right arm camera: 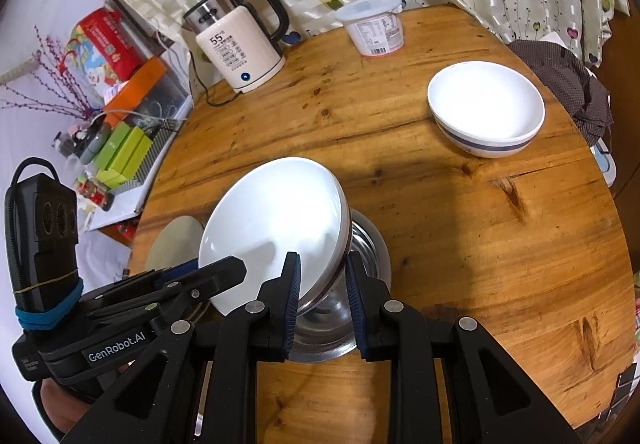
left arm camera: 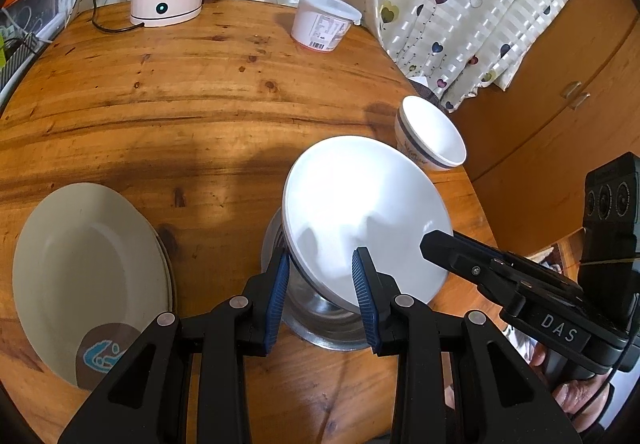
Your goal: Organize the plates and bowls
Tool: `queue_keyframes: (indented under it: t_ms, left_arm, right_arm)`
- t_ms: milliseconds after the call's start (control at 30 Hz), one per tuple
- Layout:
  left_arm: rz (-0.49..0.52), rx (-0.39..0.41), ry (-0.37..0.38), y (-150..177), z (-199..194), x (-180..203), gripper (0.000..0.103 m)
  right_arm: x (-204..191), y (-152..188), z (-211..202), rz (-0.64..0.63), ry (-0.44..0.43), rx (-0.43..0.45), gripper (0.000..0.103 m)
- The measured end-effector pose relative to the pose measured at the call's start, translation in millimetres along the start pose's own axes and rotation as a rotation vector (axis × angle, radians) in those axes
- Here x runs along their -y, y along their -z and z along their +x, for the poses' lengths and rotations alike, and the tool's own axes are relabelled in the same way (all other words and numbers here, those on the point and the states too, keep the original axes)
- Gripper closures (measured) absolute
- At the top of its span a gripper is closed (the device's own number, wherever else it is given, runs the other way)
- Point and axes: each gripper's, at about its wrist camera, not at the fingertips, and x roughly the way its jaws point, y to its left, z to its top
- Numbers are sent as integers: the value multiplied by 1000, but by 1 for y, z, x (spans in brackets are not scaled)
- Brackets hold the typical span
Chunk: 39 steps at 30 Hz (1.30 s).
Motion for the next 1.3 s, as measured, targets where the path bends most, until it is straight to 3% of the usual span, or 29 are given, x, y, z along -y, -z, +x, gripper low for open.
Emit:
queue_keyframes:
  t_ms: [1300]
  left_arm:
    - [-6,-41,-14,15,19,-2,69]
  right_arm:
    - [15,15,21,16,5,-61,81]
